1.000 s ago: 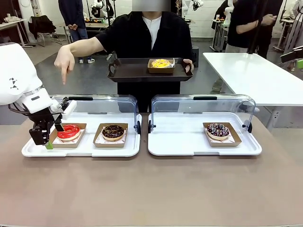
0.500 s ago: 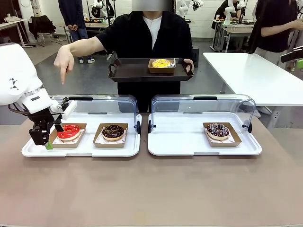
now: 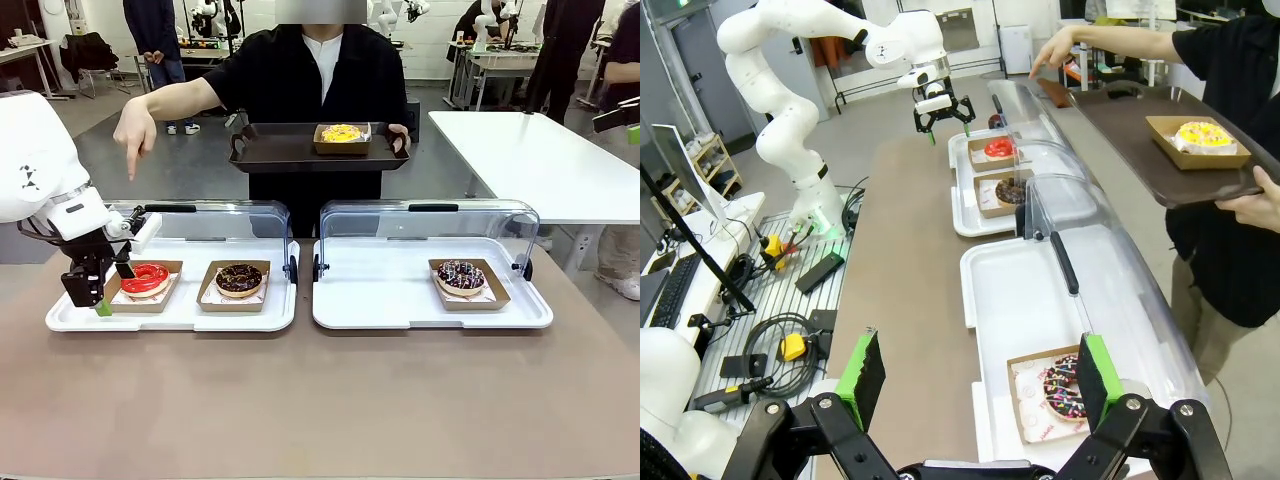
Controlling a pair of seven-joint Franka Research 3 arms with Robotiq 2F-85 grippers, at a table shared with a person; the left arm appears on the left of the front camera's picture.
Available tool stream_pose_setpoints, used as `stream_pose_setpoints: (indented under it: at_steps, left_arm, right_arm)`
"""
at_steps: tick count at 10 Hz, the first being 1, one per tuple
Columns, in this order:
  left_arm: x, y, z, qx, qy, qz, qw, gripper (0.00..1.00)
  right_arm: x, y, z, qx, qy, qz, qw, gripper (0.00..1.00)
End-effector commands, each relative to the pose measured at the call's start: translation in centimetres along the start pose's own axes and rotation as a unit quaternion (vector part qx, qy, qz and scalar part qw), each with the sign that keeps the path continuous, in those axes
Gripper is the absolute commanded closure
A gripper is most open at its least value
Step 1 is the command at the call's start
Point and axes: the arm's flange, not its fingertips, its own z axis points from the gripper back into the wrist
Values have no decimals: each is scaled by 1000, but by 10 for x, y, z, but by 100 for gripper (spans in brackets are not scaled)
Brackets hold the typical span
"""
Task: Provide the desired donut to the person.
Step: Pick up and lift the Paper togo box containing the Donut pointed at by the person.
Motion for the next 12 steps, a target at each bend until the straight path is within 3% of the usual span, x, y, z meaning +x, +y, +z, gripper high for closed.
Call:
stream_pose_setpoints:
  at_steps: [1, 12]
  left_arm:
    - [5, 1, -6, 0, -4, -32, 999, 0]
    - [31, 45, -60, -18, 29, -20, 999, 0]
  right_arm:
    - [-1, 0, -1, 1, -1, 0, 1000, 0]
    - [-1, 0, -1, 1, -1, 0, 1000, 0]
